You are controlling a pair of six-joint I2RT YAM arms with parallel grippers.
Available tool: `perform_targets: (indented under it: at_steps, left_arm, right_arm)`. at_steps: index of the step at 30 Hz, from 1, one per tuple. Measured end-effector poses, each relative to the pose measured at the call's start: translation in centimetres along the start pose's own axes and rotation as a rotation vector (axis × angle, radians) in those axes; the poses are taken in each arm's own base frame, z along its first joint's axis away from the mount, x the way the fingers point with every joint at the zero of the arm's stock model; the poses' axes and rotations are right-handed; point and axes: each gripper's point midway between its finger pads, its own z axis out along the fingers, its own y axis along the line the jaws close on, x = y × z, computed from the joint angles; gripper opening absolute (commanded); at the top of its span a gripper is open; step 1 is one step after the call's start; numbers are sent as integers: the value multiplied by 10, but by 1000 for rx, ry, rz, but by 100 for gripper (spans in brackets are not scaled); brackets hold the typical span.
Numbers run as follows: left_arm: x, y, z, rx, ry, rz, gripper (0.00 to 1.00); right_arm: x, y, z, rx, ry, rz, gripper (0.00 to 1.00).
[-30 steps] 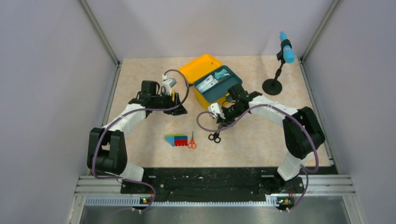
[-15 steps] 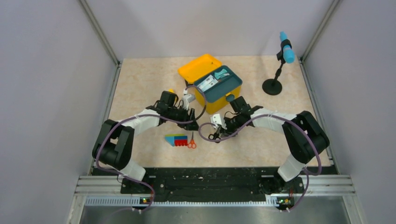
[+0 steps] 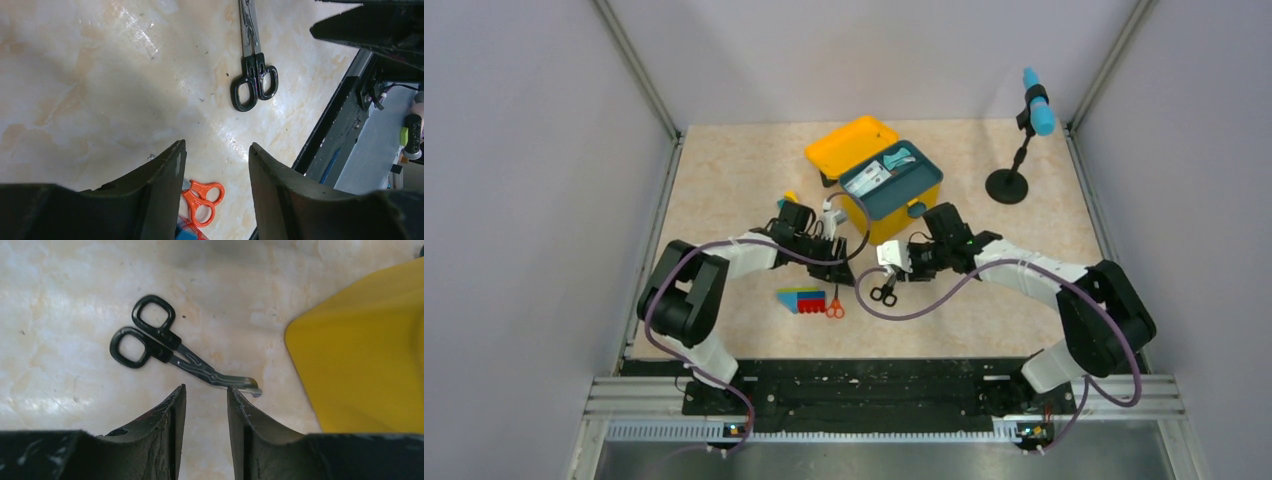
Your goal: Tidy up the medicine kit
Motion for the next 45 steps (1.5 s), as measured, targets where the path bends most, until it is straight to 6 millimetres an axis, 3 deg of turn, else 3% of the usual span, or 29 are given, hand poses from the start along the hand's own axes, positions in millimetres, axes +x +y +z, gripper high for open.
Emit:
perform_targets:
  at_steps: [4,8,11,18,26,35,45]
  left_arm:
    - [-8,-1,-9,-20,-19,-16,56]
    - [-36,-3,-28,-41,-82,-28,56]
    - [-52,4,-44,-61,-137,-55,56]
    - [-65,26,-77,-121,-223,-132,56]
    - [-73,13,-95,-125,-281,-90,56]
    - [-69,11,-99,-127,-293,-83,56]
    - [-71,11,-95,-111,-301,-102,57]
  right_arm:
    - [11,-15,-2,-52,47,-118,37]
    - [13,-49,9,-154,78,-245,38]
    - [11,-62,15,-224,81,-360,39]
    - [22,-47,17,-427,94,-511,40]
    - [32,-24,28,-589,131,-554,38]
    - [47,-26,36,-644,204,-566,35]
    - [54,-27,36,-672,307,-617,15]
